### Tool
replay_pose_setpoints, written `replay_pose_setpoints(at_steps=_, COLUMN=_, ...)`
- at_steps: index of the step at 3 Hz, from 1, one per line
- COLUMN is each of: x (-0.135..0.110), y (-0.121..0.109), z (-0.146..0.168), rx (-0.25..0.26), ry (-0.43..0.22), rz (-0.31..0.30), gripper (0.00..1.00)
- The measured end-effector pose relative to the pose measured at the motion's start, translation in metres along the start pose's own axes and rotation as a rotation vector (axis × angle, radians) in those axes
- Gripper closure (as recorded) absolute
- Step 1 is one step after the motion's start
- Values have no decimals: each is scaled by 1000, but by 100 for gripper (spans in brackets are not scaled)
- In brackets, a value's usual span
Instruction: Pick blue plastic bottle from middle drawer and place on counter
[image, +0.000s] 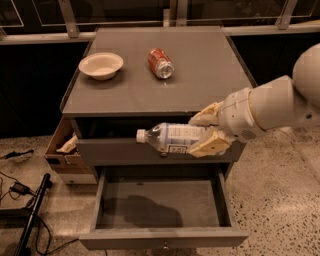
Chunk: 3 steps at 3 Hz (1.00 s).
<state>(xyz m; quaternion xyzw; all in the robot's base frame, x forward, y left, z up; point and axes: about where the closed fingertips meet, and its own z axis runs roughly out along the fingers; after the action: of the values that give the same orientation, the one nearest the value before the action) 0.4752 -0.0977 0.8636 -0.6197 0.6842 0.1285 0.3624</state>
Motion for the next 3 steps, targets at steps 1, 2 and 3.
replay_pose_setpoints(at_steps=1, x=-2, y=7, z=-2, rx=-31, ry=7, rz=-17, gripper=100)
replay_pose_setpoints(at_steps=2, x=-29, y=0, z=-17, rx=-9, ry=-9, rz=-9, gripper=100)
replay_pose_setpoints(at_steps=3, x=-76, y=-39, z=-34, rx=28, ry=-43, rz=-29, gripper=100)
